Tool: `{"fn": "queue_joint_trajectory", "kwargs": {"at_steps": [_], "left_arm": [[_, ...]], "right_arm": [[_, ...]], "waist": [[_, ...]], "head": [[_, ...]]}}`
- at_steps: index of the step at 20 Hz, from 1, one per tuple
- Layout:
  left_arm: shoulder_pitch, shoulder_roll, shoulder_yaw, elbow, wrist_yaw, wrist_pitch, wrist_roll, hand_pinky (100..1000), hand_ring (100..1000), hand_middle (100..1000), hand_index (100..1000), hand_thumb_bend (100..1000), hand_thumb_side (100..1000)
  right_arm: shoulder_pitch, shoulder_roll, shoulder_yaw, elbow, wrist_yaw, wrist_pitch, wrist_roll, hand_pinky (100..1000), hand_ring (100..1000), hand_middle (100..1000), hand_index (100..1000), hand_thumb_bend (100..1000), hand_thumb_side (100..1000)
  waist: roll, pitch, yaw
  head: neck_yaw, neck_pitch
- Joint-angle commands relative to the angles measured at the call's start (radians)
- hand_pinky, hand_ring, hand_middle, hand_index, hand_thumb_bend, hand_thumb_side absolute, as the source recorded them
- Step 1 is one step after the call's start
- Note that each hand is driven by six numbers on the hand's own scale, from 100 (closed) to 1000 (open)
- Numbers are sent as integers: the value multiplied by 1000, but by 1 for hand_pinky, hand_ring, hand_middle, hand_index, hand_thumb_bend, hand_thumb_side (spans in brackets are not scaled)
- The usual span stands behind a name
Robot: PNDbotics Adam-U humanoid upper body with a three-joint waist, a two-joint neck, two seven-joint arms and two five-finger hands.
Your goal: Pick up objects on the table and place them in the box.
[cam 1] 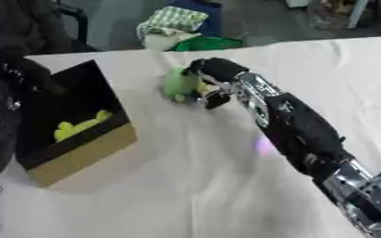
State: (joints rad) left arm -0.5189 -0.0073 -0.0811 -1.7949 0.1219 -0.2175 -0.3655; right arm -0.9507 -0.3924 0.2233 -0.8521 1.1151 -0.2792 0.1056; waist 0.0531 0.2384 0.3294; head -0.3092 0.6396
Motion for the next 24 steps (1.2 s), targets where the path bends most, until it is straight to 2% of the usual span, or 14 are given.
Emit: {"fn": "queue_joint_trajectory", "kwargs": {"at_steps": [1, 5, 8, 13, 21, 22, 23, 24], "left_arm": [[-18, 7, 10, -14, 1, 0, -2, 613, 556, 587, 811, 221, 605], [-19, 7, 12, -15, 0, 1, -2, 613, 556, 587, 810, 220, 606], [-18, 7, 13, -15, -2, 1, 0, 614, 556, 587, 810, 220, 606], [-15, 6, 21, -20, -4, 4, 8, 614, 556, 588, 810, 221, 604], [-3, 11, 40, -39, -11, 10, 30, 616, 558, 589, 810, 225, 598], [-2, 13, 43, -42, -13, 13, 34, 617, 558, 591, 810, 225, 598], [2, 13, 46, -46, -16, 16, 37, 617, 558, 590, 810, 227, 597], [5, 14, 49, -51, -17, 19, 41, 617, 559, 590, 810, 228, 597]], "right_arm": [[-15, 3, 7, -3, 25, 6, -43, 778, 654, 418, 665, 100, 178], [-10, 9, 6, 12, 37, -3, -72, 753, 599, 303, 532, 100, 168], [-7, 9, -1, 12, 27, 1, -135, 713, 511, 194, 414, 100, 144], [-3, 5, 5, -6, -8, 0, -206, 704, 480, 169, 379, 100, 124], [-5, -11, 27, -118, -89, 0, -214, 695, 467, 162, 373, 100, 100], [-6, -14, 30, -136, -101, 1, -209, 695, 468, 164, 374, 100, 330], [-8, -16, 34, -158, -112, 0, -205, 695, 468, 164, 375, 100, 100], [-10, -19, 37, -181, -125, 1, -200, 695, 469, 164, 376, 100, 100]], "waist": [[-2, -11, 4], [-3, -8, 2], [-3, -8, 0], [-8, -8, -7], [-30, -17, -24], [-34, -17, -26], [-43, -19, -32], [-51, -20, -37]], "head": [[-1, -11], [-1, -12], [-2, -13], [-1, -17], [8, -27], [7, -30], [9, -34], [11, -38]]}}
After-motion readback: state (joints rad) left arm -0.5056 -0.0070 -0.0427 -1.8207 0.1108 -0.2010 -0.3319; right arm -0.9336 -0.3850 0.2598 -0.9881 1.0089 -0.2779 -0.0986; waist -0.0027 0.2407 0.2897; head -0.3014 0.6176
